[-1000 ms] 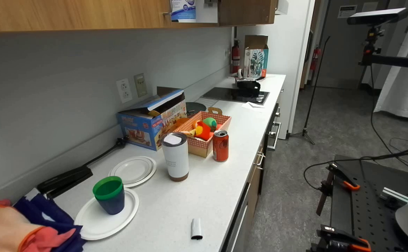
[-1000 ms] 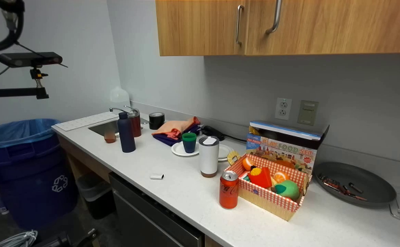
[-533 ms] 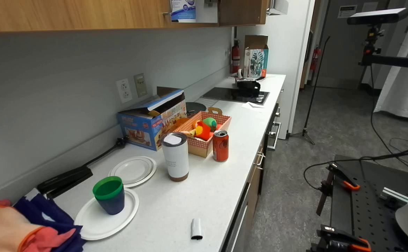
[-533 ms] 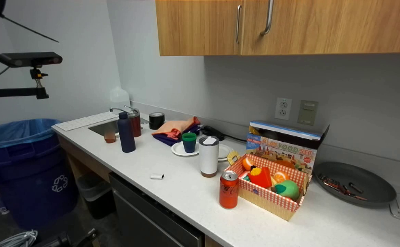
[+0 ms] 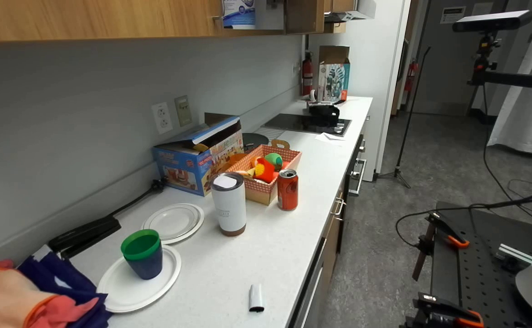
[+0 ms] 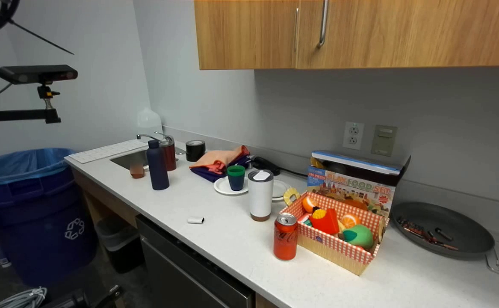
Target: Close the door of the cupboard.
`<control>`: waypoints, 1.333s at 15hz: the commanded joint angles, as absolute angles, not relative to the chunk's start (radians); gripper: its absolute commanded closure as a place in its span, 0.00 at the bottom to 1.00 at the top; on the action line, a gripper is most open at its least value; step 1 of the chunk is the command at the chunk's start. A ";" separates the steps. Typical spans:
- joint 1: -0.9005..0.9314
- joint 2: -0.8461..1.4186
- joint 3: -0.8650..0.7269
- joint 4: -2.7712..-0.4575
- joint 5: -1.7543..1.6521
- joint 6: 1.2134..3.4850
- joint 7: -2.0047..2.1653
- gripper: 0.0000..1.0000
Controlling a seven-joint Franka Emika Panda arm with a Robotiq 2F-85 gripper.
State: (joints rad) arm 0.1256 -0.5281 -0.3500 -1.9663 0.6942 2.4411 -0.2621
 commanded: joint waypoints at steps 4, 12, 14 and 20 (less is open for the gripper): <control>0.123 -0.427 -0.315 -1.904 0.776 2.424 -0.284 0.00; 0.095 -0.428 -0.291 -1.926 0.759 2.424 -0.281 0.00; 0.102 -0.433 -0.296 -1.923 0.767 2.427 -0.309 0.00; 0.158 -0.383 -0.298 -1.865 0.832 2.438 -0.463 0.00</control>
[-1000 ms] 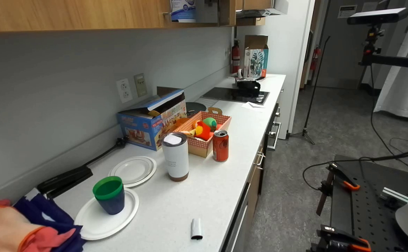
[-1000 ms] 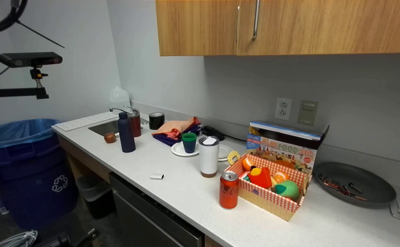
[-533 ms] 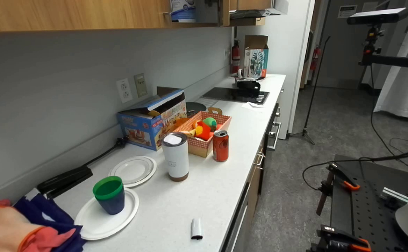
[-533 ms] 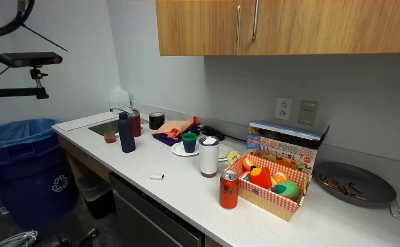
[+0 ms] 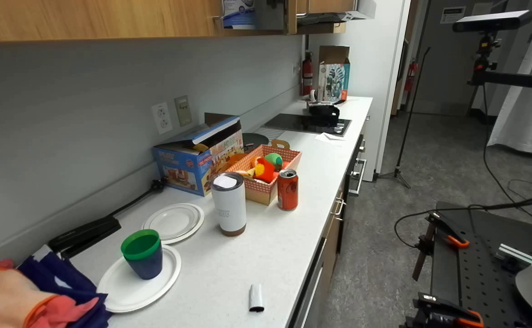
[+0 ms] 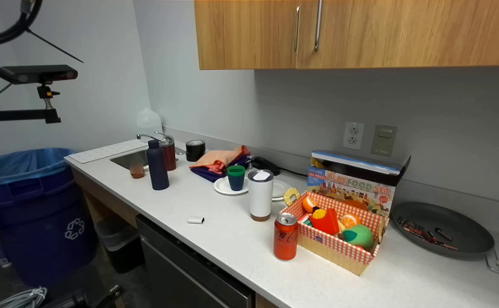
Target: Close the door of the cupboard.
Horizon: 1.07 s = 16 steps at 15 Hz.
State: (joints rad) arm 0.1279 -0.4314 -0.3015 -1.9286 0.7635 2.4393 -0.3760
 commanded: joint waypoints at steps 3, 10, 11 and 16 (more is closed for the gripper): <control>0.183 -0.335 -0.280 -1.812 0.897 2.429 -0.534 0.00; 0.148 -0.218 -0.200 -1.688 0.975 2.416 -0.622 0.00; 0.137 -0.214 -0.192 -1.683 0.963 2.413 -0.614 0.00; 0.079 -0.252 -0.161 -1.716 0.859 2.405 -0.553 0.00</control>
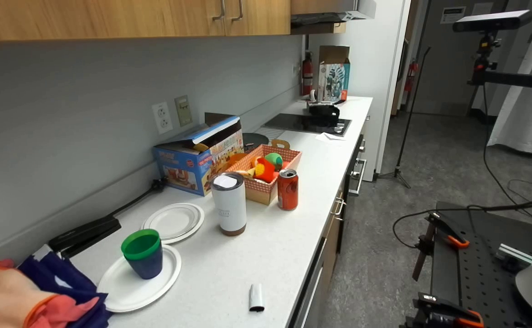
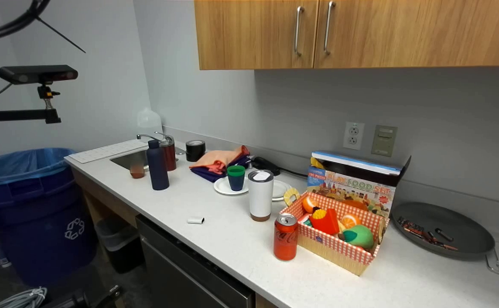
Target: Close the door of the cupboard.
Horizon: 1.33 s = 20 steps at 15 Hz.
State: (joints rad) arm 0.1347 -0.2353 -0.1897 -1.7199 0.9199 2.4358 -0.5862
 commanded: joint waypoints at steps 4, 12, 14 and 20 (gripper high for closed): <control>0.039 -0.313 -0.148 -1.755 0.709 2.355 -0.432 0.00; 0.021 -0.442 -0.174 -1.829 0.648 2.161 -0.288 0.00; 0.017 -0.470 -0.181 -1.854 0.650 2.137 -0.278 0.00; 0.009 -0.531 -0.214 -1.921 0.665 2.104 -0.279 0.00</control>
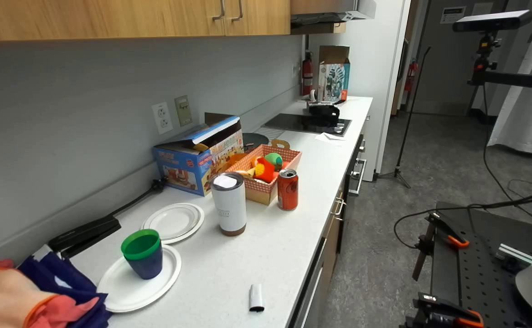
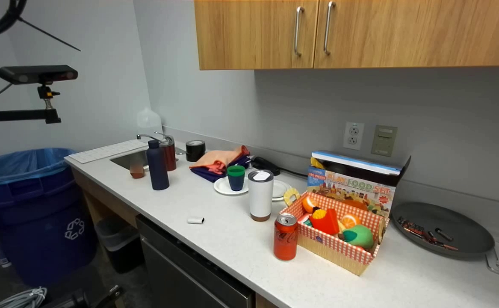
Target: Close the door of the cupboard.
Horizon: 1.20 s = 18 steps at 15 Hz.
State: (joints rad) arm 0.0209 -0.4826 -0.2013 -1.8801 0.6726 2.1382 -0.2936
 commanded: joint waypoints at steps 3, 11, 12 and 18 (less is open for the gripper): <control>0.019 -0.502 -0.220 -1.901 0.673 2.121 -0.294 0.00; 0.019 -0.495 -0.218 -1.901 0.673 2.122 -0.294 0.00; 0.019 -0.495 -0.218 -1.901 0.673 2.122 -0.294 0.00; 0.019 -0.495 -0.218 -1.901 0.673 2.122 -0.294 0.00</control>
State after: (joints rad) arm 0.0198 -0.4980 -0.2165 -1.9062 0.6726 2.1251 -0.2937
